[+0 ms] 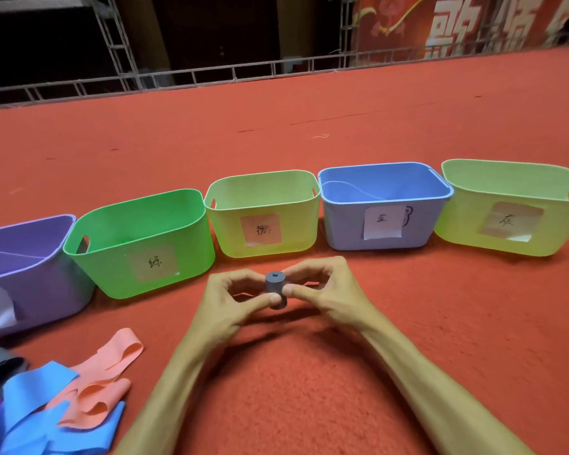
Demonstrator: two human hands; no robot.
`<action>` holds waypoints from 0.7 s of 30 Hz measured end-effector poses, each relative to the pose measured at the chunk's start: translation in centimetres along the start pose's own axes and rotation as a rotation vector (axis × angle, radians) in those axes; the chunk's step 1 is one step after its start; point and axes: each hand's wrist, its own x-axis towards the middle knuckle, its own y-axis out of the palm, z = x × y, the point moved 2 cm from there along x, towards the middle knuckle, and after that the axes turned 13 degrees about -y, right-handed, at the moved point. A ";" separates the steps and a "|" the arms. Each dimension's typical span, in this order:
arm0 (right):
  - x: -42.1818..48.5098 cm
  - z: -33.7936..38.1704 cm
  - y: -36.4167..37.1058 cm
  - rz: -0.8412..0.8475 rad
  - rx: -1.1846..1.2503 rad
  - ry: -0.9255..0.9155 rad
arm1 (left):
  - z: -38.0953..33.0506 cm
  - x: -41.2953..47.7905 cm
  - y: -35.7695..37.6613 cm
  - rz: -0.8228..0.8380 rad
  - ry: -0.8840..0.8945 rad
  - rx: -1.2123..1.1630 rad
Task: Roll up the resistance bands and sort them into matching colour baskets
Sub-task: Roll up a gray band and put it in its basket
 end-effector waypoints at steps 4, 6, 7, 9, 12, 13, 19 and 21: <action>1.0 2.1 -2.6 -0.054 0.029 -0.052 | -3.2 0.7 1.7 0.034 0.103 -0.008; 0.9 2.3 -4.1 -0.084 0.034 -0.040 | -3.7 1.3 3.2 0.041 0.115 -0.031; 0.8 2.3 -4.9 -0.096 0.027 -0.030 | -3.8 1.7 4.1 0.034 0.118 -0.036; 0.8 2.7 -7.1 -0.106 -0.008 -0.019 | -4.5 2.7 6.2 0.038 0.122 -0.046; 1.2 4.7 -12.7 -0.127 -0.081 -0.013 | -7.4 5.6 10.4 0.099 0.143 -0.058; 1.3 5.6 -15.0 -0.148 -0.122 -0.012 | -8.9 6.9 12.1 0.133 0.151 -0.050; 3.0 8.3 -31.4 -0.240 -0.393 -0.014 | -18.8 17.1 24.2 0.335 0.219 0.165; 3.9 7.9 -36.3 -0.246 -0.472 0.031 | -20.6 20.8 28.3 0.362 0.164 0.199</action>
